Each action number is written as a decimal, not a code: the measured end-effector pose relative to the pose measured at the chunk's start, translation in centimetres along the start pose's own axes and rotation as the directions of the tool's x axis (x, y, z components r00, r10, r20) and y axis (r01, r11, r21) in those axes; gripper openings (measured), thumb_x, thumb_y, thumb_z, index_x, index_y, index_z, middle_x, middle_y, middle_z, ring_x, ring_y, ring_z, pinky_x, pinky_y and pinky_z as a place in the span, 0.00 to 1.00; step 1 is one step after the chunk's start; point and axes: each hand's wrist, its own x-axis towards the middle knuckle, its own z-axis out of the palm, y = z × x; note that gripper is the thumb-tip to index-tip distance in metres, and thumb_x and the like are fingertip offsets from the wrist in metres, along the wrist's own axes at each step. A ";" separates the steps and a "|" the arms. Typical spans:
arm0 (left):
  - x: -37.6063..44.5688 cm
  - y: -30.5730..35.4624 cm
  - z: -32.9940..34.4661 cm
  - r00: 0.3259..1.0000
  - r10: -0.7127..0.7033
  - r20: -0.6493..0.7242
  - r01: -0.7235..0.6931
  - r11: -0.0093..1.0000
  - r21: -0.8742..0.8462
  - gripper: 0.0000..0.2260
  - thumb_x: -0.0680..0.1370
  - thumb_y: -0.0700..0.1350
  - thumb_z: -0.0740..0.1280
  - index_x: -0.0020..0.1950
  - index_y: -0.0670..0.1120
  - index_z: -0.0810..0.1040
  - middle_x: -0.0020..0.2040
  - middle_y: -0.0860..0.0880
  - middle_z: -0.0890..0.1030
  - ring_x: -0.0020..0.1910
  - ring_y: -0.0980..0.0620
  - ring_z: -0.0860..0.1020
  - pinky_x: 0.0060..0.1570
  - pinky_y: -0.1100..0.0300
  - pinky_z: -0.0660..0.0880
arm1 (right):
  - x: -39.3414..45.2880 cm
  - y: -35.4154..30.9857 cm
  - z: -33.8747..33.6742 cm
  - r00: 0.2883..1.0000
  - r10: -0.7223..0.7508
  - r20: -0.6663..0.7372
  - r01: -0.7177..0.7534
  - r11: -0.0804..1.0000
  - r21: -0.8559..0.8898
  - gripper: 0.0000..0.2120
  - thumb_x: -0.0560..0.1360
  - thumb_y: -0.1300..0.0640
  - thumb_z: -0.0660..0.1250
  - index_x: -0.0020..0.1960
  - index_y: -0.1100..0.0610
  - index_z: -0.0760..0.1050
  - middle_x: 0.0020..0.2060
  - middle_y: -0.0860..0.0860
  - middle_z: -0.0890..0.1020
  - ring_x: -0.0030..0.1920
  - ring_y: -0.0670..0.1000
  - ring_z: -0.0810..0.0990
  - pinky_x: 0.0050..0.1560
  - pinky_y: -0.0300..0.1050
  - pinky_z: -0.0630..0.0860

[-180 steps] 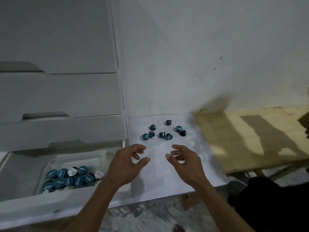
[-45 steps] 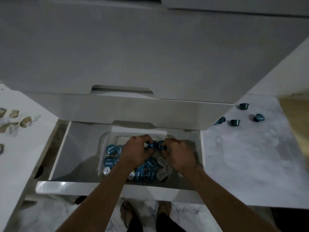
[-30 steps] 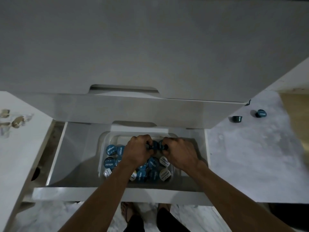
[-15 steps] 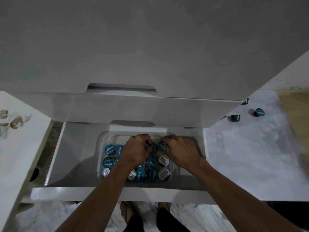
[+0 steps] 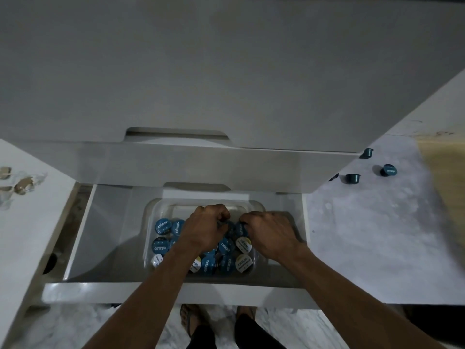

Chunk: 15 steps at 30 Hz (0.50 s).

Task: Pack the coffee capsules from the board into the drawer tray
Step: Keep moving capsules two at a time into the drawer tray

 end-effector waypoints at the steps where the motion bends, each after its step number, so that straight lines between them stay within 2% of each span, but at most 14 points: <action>1: -0.1 0.1 0.0 1.000 0.002 -0.009 -0.002 1.000 -0.001 0.08 0.74 0.46 0.71 0.52 0.54 0.79 0.51 0.53 0.82 0.52 0.51 0.78 0.51 0.47 0.79 | 0.0 0.1 0.0 1.000 -0.002 -0.003 0.002 1.000 0.012 0.09 0.77 0.59 0.65 0.55 0.49 0.76 0.48 0.49 0.83 0.43 0.50 0.82 0.44 0.46 0.80; 5: -0.6 0.4 -0.6 0.998 0.003 -0.057 -0.005 1.000 -0.026 0.10 0.74 0.47 0.72 0.55 0.53 0.80 0.53 0.54 0.83 0.54 0.54 0.79 0.54 0.51 0.79 | -0.2 0.1 -0.4 0.999 0.036 -0.040 -0.030 0.989 0.148 0.14 0.78 0.56 0.63 0.63 0.49 0.74 0.56 0.50 0.82 0.49 0.51 0.82 0.47 0.46 0.79; 9: -2.0 1.0 -1.6 0.987 -0.025 -0.156 0.011 0.996 -0.089 0.11 0.73 0.48 0.74 0.54 0.53 0.80 0.53 0.55 0.83 0.49 0.56 0.81 0.53 0.53 0.80 | -0.7 0.0 -1.3 0.987 0.136 -0.088 -0.091 0.914 0.396 0.20 0.77 0.52 0.67 0.68 0.50 0.72 0.60 0.50 0.81 0.56 0.51 0.81 0.57 0.49 0.79; 12: -3.8 1.9 -2.6 0.972 -0.033 -0.232 0.000 0.990 -0.139 0.13 0.72 0.49 0.75 0.55 0.51 0.81 0.52 0.53 0.83 0.40 0.58 0.82 0.49 0.54 0.81 | -1.4 -0.4 -2.1 0.973 0.204 -0.109 -0.106 0.814 0.571 0.19 0.75 0.52 0.70 0.65 0.52 0.75 0.57 0.49 0.82 0.53 0.49 0.82 0.56 0.43 0.79; 15: -6.0 3.3 -3.9 0.955 -0.055 -0.291 0.003 0.984 -0.178 0.14 0.71 0.48 0.76 0.55 0.50 0.81 0.51 0.53 0.83 0.37 0.58 0.83 0.48 0.55 0.81 | -2.8 -1.2 -3.3 0.962 0.254 -0.098 -0.115 0.705 0.699 0.19 0.74 0.50 0.72 0.63 0.50 0.76 0.55 0.47 0.82 0.46 0.46 0.82 0.52 0.40 0.80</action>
